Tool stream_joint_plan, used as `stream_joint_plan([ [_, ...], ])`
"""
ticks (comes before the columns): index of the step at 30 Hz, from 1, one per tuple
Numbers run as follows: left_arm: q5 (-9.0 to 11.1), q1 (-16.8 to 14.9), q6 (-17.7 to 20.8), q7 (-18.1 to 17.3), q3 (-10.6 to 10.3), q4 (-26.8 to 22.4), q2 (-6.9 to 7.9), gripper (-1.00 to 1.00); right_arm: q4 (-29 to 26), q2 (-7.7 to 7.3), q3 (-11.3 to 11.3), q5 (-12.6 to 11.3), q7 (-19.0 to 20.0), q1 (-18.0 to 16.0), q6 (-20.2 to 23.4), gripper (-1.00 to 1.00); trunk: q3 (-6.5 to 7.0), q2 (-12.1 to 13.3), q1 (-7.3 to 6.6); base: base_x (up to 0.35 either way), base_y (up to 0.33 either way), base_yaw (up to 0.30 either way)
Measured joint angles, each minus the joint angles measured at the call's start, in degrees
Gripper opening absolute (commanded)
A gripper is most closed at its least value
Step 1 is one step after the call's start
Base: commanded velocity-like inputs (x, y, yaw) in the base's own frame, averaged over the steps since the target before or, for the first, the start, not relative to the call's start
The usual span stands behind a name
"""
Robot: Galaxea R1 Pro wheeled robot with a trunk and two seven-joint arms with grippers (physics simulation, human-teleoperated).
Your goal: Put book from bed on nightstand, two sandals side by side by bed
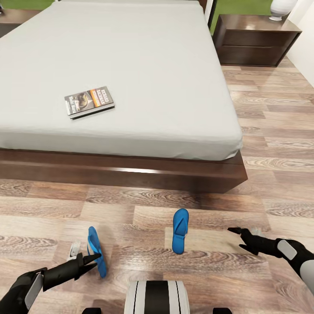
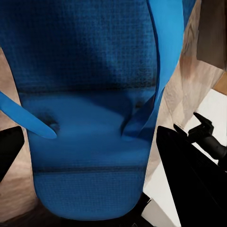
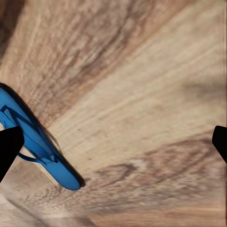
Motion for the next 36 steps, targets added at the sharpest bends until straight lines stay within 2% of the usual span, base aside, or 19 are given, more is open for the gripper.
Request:
stream_joint_plan([
  [4, 0.0, -0.02, 0.67, 0.19, 0.01, -3.9, -0.65, -1.0, 1.97, -0.61, 0.02, -0.04, 3.54, 1.07, -1.69, 1.0, 0.0, 0.0, 0.0, 0.0, 0.0, 0.0],
  [11, -0.07, -0.27, 3.07, 0.58, -0.04, -8.35, -1.61, -1.0, 5.17, -0.86, 0.12, 1.13, 5.55, 1.59, -4.18, 1.0, 0.0, 0.0, 0.0, 0.0, 0.0, 0.0],
  [18, -0.03, -0.63, 4.47, 4.7, -0.09, -11.4, -3.38, -1.0, 9.13, -0.89, 0.1, 2.11, 7.2, 1.77, -5.54, 1.0, 0.0, 0.0, 0.0, 0.0, 0.0, 0.0],
  [23, 0.03, -0.7, 5.67, 6.61, -0.14, -13.51, -4.14, -1.0, 10.3, -1.09, 0.02, 2.62, 10.82, 1.86, -7.59, 1.0, 0.0, 0.0, 0.0, 0.0, 0.0, 0.0],
  [24, 0.24, -0.74, 6.58, 7.09, -1.41, -14.64, -4.8, -1.0, 10.58, -1.45, 0.08, 2.83, 12.77, 2.33, -8.45, 1.0, 0.0, 0.0, 0.0, 0.0, 0.0, 0.0],
  [27, 0.03, -0.76, 6.9, 7.54, -3.69, -15.7, -5.46, -1.0, 10.69, -1.77, 0.08, 2.88, 13.68, 3.04, -8.78, 1.0, 0.0, 0.0, 0.0, 0.0, 0.0, 0.0],
  [28, 0.15, -0.76, 7.46, 8.07, -5.22, -16.55, -5.9, -1.0, 10.73, -1.9, 0.12, 2.92, 14.02, 3.53, -8.9, 1.0, 0.0, 0.0, 0.0, 0.0, 0.0, 0.0],
  [31, 0.32, -0.77, 9.31, 9.66, -7.19, -18.79, -6.94, -1.0, 10.77, -2.03, 0.14, 2.94, 14.41, 4.21, -9.05, 1.0, 0.0, 0.0, 0.0, 0.0, 0.0, 0.0],
  [34, 0.34, -0.78, 10.74, 11.79, -8.03, -21.15, -8.28, -1.0, 10.78, -2.12, 0.11, 2.68, 15.25, 4.8, -9.09, 1.0, 0.0, 0.0, 0.0, 0.0, 0.0, 0.0],
  [36, 0.17, -0.78, 11.24, 13.85, -8.39, -22.26, -9.16, -1.0, 10.79, -2.27, 0.01, 2.53, 17.36, 5.14, -9.09, 1.0, 0.0, 0.0, 0.0, 0.0, 0.0, 0.0],
])
